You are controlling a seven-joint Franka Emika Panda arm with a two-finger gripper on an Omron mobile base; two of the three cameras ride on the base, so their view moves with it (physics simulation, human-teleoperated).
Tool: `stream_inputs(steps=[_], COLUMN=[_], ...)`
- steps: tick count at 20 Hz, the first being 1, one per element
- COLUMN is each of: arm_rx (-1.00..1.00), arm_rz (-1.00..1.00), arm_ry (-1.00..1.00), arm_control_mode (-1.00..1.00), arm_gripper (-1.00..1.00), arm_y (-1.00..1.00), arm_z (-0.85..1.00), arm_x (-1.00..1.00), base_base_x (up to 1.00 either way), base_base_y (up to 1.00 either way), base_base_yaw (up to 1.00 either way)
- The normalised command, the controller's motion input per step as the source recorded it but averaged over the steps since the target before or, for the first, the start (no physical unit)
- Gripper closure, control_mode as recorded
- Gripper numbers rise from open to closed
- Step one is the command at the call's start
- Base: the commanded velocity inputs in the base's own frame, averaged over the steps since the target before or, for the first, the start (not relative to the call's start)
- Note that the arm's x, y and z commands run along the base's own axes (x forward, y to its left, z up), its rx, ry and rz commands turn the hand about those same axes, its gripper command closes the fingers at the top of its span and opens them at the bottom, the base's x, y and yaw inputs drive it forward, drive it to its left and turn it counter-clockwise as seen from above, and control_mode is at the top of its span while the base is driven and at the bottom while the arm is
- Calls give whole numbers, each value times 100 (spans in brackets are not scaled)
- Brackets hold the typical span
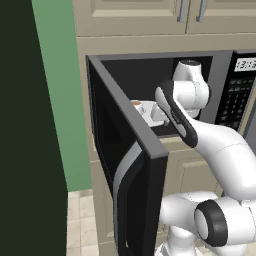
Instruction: Pick the cup of tea, navigate to the dining table, and place it on the saucer.
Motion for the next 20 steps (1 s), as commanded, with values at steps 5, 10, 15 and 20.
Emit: stream_inputs(steps=[5,10,15,20], arm_rx=[0,0,0,0], arm_rz=[0,0,0,0], arm_ry=[0,-4,-18,-30], arm_control_mode=[-100,-100,-100,-100], arm_gripper=[-100,-100,-100,-100], arm_y=[0,0,0,1], arm_z=[0,2,28,43], arm_x=[0,0,-5,0], base_base_x=[0,0,0,0], base_base_y=[0,0,0,0], base_base_yaw=[0,0,0,0])
